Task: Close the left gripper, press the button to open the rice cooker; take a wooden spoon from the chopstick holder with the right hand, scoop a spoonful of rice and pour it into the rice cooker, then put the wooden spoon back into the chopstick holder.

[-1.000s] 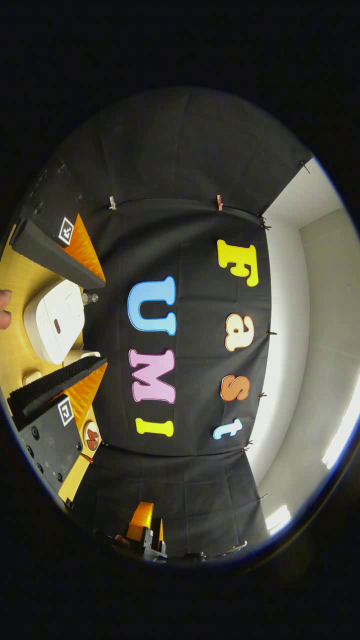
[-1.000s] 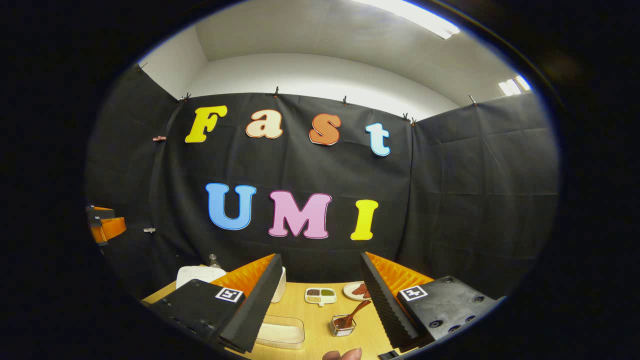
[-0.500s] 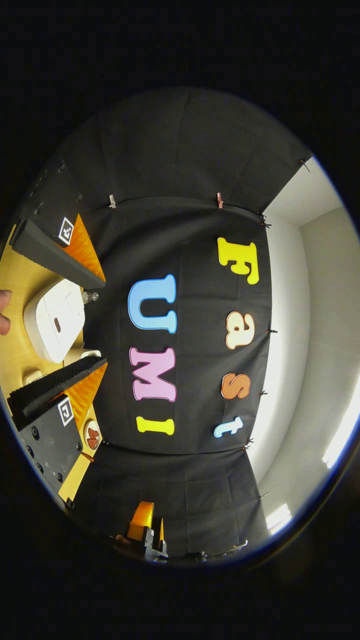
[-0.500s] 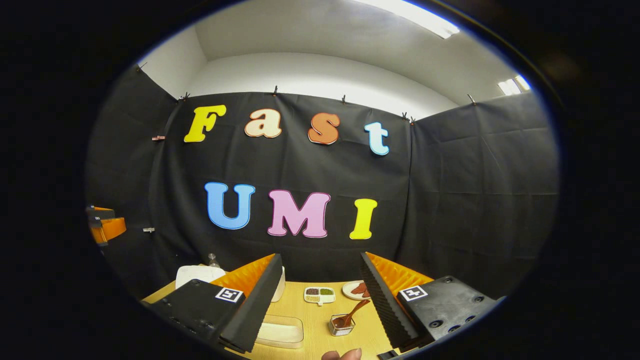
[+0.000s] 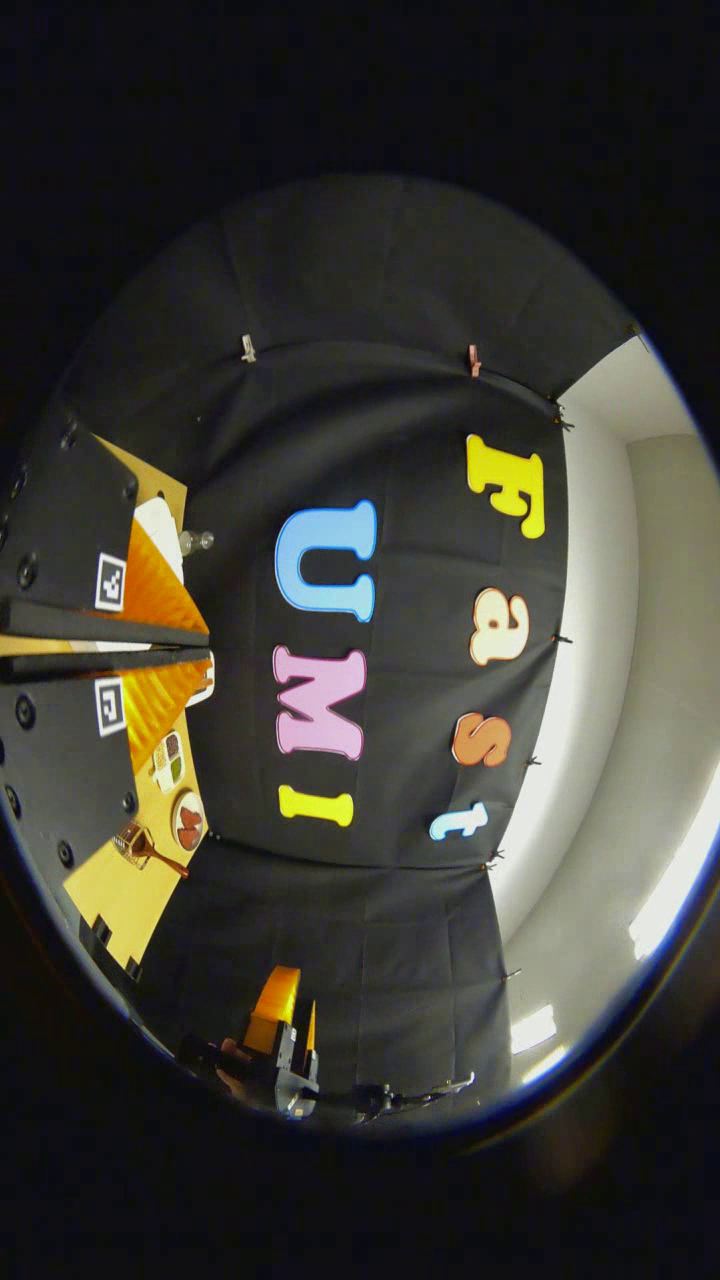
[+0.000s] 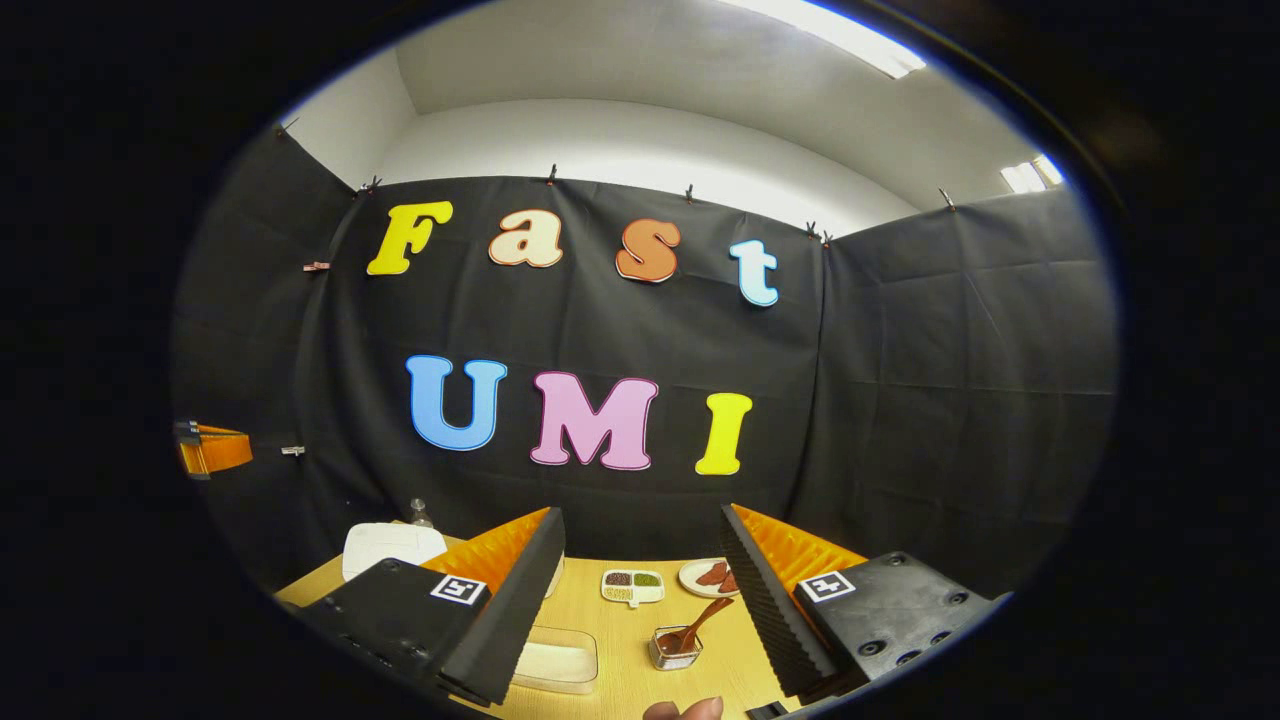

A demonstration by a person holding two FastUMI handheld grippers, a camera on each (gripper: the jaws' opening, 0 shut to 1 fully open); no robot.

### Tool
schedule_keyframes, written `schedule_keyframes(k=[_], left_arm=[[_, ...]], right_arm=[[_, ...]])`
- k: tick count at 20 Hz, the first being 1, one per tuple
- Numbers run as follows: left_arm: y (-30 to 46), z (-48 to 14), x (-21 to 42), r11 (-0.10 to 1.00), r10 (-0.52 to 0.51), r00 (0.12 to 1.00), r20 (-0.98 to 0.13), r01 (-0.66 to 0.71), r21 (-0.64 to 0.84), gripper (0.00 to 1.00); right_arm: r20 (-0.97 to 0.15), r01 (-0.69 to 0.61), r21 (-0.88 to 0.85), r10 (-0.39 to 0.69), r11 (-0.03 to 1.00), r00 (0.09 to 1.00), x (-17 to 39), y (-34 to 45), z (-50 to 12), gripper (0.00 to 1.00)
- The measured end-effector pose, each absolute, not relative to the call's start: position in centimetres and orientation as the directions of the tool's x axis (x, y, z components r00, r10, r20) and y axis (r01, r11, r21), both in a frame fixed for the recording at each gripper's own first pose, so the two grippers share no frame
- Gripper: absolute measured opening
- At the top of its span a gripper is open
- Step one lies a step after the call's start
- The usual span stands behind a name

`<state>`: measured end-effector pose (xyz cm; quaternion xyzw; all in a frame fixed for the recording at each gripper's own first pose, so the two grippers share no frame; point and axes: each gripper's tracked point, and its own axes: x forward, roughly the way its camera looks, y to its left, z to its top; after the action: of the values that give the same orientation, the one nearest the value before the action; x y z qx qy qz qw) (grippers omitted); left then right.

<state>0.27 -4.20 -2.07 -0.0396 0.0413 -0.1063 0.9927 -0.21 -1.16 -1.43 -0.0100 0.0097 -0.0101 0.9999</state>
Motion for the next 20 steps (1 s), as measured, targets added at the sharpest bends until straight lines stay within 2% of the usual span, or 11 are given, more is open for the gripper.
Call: schedule_keyframes(k=[3, 7, 10, 12, 18, 20], left_arm=[[-5.1, -3.7, 0.8, 0.956, -0.293, 0.949, -0.114, 0.291, -0.032, 0.07], [-5.9, -7.6, 3.1, 0.917, -0.386, 0.893, -0.231, 0.398, 0.006, 0.07], [-5.5, -11.6, 5.3, 0.887, -0.436, 0.829, -0.350, 0.461, -0.014, 0.07], [-5.7, -15.0, 6.1, 0.854, -0.478, 0.754, -0.450, 0.520, -0.035, 0.07], [-4.9, -23.1, 10.3, 0.799, -0.502, 0.595, -0.627, 0.597, -0.073, 0.07], [-4.1, -26.0, 12.1, 0.793, -0.481, 0.550, -0.683, 0.605, -0.072, 0.07]], right_arm=[[-0.027, 0.033, -0.039, -0.034, 0.999, 0.999, -0.1, -2.2, -1.9, 0.97], [-0.044, 0.068, -0.044, -0.070, 0.997, 0.997, 0.2, -3.6, -3.3, 0.97], [-0.074, 0.087, -0.050, -0.091, 0.995, 0.993, 0.4, -4.4, -4.7, 0.97], [-0.085, 0.100, -0.047, -0.103, 0.994, 0.991, 0.6, -4.9, -5.3, 0.97], [-0.111, 0.134, -0.042, -0.138, 0.990, 0.984, 1.4, -6.0, -6.9, 0.97], [-0.119, 0.142, -0.041, -0.146, 0.989, 0.982, 1.5, -6.2, -7.2, 0.97]])
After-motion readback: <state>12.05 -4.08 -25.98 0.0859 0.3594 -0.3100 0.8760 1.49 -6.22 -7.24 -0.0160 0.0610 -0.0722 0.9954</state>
